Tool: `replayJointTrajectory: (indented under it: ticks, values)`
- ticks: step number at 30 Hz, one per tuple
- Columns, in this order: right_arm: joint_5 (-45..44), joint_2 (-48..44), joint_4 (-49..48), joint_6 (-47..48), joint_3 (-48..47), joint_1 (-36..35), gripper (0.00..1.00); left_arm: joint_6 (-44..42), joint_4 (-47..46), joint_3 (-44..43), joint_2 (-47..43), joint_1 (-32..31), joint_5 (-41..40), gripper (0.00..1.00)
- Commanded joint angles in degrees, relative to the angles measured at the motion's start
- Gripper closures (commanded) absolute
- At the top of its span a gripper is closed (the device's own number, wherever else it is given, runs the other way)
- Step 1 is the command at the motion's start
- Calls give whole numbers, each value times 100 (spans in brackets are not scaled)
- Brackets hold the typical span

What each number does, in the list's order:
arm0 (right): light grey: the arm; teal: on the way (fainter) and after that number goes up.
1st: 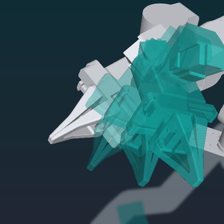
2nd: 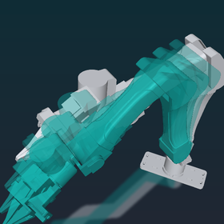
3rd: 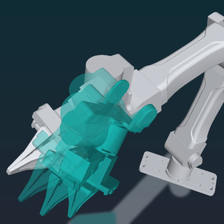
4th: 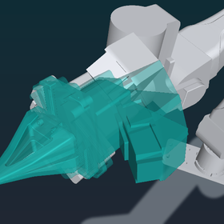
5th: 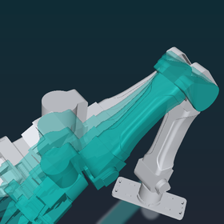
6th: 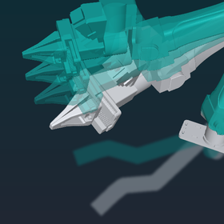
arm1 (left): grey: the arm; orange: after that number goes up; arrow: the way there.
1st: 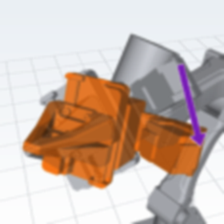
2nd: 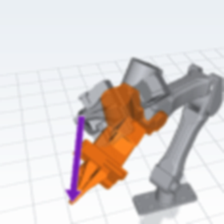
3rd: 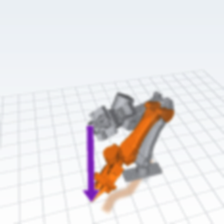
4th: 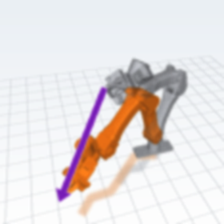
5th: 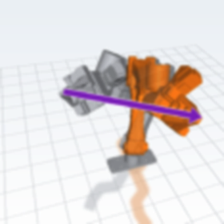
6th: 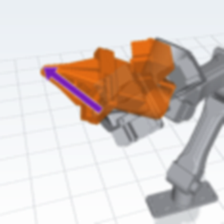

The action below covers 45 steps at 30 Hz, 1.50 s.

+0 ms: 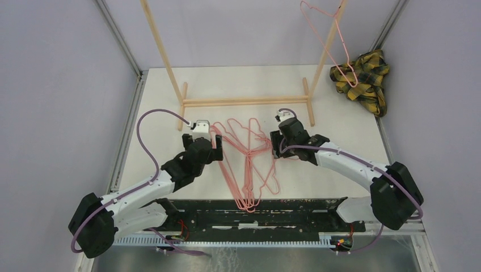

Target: Organize the hangers

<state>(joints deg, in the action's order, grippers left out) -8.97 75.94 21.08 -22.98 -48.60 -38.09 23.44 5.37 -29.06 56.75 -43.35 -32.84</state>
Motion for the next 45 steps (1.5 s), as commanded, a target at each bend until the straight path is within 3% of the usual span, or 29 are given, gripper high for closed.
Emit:
replayJointTrajectory:
  ticks: [1, 12, 27, 29, 36, 45]
  values:
    - [441, 185, -513, -610, 462, 6, 37, 257, -356, 53, 77, -10, -38, 1]
    - [1059, 291, -864, -967, 1144, -2, 44, 275, -480, 113, 257, -5, -38, 1]
    - [1689, 602, -1378, -1214, 1328, -76, 56, 275, -550, 96, 416, -7, -38, 1]
    - [1718, 622, -1414, -1213, 1311, -79, 60, 267, -537, 94, 401, -1, -38, 1]
    - [1446, 383, -1058, -1183, 1185, -83, 99, 257, -537, 102, 389, -3, -38, 1]
    - [313, -838, -224, -1079, 1027, -78, 99, 257, -587, 119, 359, -7, 112, 1]
